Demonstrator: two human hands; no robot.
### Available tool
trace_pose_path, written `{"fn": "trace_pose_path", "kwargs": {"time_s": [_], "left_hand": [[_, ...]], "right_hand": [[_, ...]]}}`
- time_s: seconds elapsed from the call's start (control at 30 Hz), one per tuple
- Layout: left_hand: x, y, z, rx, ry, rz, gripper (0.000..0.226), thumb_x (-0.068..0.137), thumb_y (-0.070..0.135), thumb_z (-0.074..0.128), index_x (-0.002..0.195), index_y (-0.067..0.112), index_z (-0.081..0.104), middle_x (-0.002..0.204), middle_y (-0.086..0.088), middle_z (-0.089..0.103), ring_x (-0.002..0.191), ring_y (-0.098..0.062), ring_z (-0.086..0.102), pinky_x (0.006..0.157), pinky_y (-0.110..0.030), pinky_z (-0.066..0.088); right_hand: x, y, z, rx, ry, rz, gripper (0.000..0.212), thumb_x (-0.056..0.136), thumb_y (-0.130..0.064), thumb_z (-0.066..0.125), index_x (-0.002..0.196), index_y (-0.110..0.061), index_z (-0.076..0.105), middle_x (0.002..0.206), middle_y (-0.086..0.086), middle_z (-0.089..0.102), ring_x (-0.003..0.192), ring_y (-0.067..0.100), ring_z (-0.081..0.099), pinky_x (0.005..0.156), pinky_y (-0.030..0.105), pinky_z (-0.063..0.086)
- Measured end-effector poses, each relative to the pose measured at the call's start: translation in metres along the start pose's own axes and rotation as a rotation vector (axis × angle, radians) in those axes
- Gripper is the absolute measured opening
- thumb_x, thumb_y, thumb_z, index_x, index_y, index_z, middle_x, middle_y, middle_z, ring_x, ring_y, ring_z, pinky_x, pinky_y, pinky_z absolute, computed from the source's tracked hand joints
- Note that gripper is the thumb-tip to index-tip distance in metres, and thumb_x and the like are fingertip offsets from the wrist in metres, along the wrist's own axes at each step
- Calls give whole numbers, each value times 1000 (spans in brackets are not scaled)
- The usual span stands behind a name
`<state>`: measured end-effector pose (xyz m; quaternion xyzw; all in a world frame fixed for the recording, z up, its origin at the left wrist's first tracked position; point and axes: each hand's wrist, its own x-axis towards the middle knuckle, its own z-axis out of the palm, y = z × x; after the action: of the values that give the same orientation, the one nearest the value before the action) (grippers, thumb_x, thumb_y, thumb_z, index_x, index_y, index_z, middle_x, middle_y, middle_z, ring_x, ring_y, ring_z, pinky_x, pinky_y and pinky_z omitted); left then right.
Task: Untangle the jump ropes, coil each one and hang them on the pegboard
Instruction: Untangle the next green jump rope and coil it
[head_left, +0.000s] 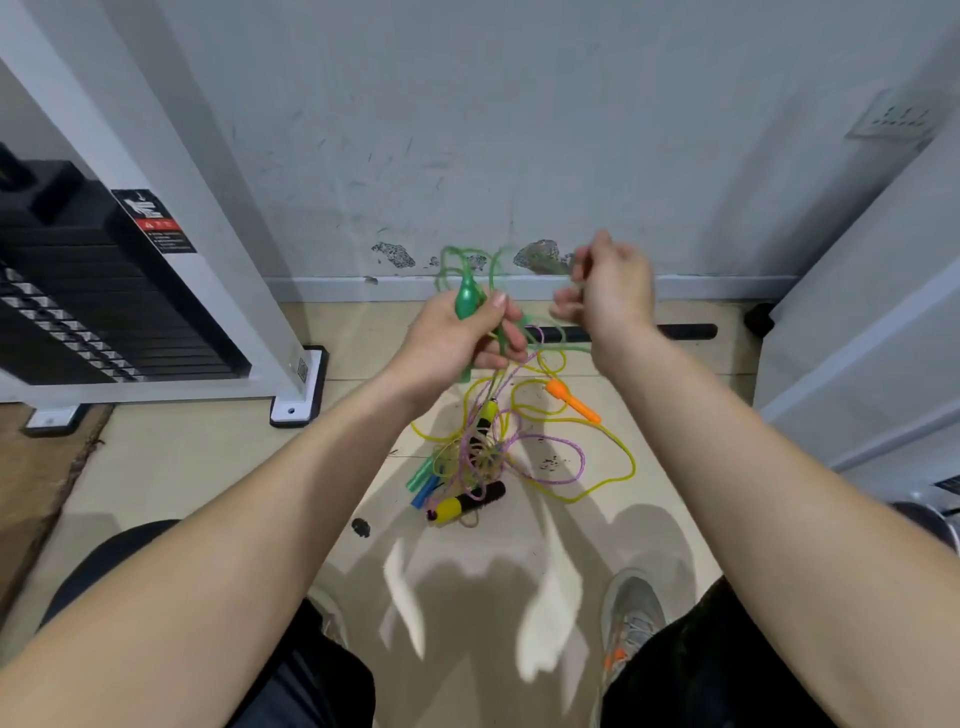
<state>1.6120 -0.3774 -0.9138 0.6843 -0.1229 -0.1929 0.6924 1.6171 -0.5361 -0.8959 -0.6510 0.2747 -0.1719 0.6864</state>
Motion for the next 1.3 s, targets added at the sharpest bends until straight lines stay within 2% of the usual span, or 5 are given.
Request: {"fn": "trace_pose_path", "kwargs": {"time_s": [0.1,0.27,0.47,0.77,1.3], "left_hand": [[2,21,0,-151,43,25,23,106,21,44,94,9,59,75,-4,70,69,-20,71,59,-20,55],[3,51,4,-480,61,19,23,105,24,45,94,10,59,78,-4,72,77,-24,74,61,-21,56],[8,65,-16,-748,114,31,24,106,24,44,93,10,59,80,-5,72,85,-26,74,61,-21,57],[12,-16,-52,219,142,-52,17,105,21,46,94,16,59,91,-4,69,79,-16,66,66,-27,53],[6,-46,-3,443,135,68,16,98,28,57,85,23,63,78,0,73,65,-13,66,60,-29,50]], "right_hand": [[-7,57,-16,-271,52,-18,20,82,-25,47,67,-23,61,65,-2,55,62,26,52,57,40,50],[-42,115,-16,-488,-631,144,57,88,-4,57,140,-29,53,137,-8,47,113,8,51,86,23,43],[-47,119,8,-510,-665,29,12,96,-22,61,84,-23,59,99,-1,67,80,15,62,72,26,49],[-24,22,9,41,-406,101,10,103,-21,54,103,-12,53,74,3,70,55,16,65,48,24,53],[-26,-55,17,296,-428,80,11,103,-19,55,93,-14,57,73,2,70,54,16,64,49,23,52]]}}
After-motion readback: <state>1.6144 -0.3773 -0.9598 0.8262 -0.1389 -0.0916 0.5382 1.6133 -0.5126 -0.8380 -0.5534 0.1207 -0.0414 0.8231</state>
